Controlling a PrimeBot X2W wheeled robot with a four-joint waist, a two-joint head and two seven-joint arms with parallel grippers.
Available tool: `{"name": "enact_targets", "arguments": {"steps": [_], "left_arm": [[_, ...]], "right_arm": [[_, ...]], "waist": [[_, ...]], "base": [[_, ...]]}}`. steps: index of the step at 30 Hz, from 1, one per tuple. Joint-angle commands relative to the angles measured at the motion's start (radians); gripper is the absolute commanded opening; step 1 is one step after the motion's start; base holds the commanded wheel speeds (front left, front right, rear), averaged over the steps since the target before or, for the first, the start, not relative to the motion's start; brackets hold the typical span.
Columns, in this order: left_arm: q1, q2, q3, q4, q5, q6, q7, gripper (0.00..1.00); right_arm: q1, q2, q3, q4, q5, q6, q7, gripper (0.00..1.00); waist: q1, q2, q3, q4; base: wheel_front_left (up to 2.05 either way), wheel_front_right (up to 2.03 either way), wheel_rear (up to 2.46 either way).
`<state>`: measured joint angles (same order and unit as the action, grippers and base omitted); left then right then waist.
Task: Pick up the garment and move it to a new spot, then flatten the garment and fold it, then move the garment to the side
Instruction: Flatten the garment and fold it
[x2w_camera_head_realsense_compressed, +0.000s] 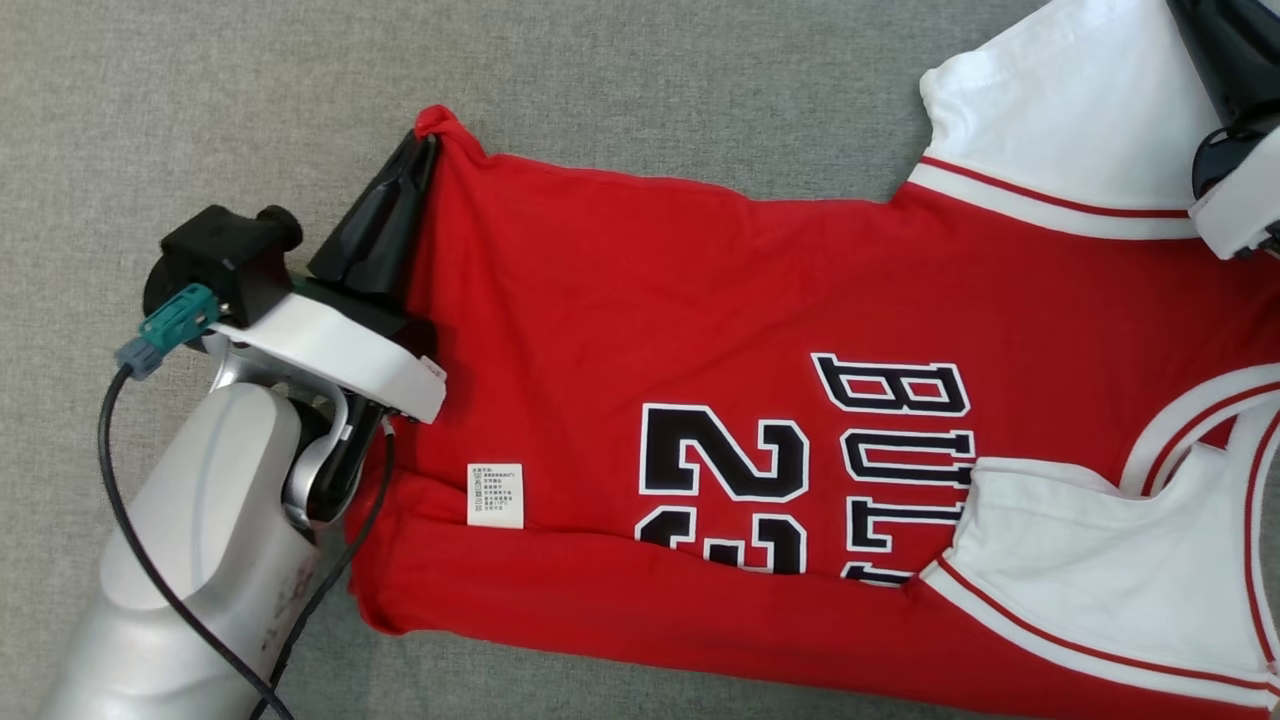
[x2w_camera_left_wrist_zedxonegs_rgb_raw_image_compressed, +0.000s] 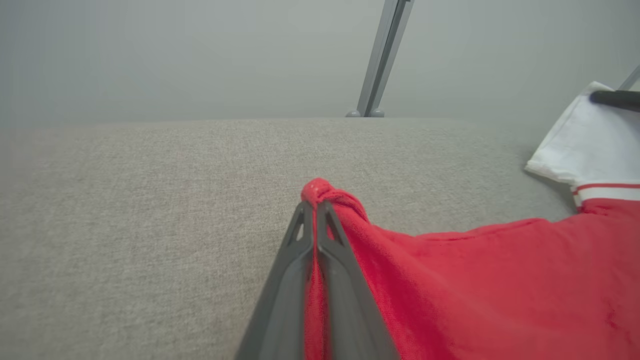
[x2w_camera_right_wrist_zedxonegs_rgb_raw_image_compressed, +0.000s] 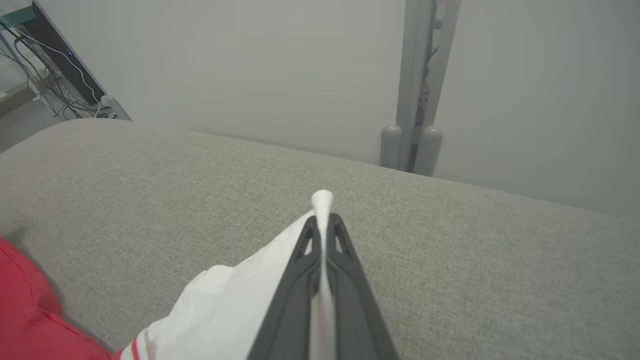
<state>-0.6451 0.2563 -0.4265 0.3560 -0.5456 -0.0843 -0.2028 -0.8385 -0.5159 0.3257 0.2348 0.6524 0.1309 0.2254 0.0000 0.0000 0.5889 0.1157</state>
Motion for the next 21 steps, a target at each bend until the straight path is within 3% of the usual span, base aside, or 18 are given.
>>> {"name": "enact_targets", "arguments": {"steps": [1,14,21], "left_arm": [[0.011,0.015,0.010,-0.021,-0.001,0.012,-0.003,0.00],[0.237,0.101,0.071,-0.258,-0.079,0.084,0.060,0.00],[0.361,0.119,0.087,-0.341,-0.128,0.115,0.095,0.00]], "right_arm": [[0.021,-0.012,-0.018,-0.025,0.011,0.000,-0.013,0.00],[0.286,0.004,-0.120,-0.216,0.019,0.000,-0.034,0.00],[0.456,0.056,-0.151,-0.295,0.029,0.000,-0.049,0.00]], "waist": [[0.0000,0.0000,-0.011,-0.009],[0.0000,0.0000,-0.097,-0.050],[0.0000,0.0000,-0.149,-0.063]], "base": [[0.00,0.00,0.00],[0.00,0.00,0.00],[0.00,0.00,0.00]]}}
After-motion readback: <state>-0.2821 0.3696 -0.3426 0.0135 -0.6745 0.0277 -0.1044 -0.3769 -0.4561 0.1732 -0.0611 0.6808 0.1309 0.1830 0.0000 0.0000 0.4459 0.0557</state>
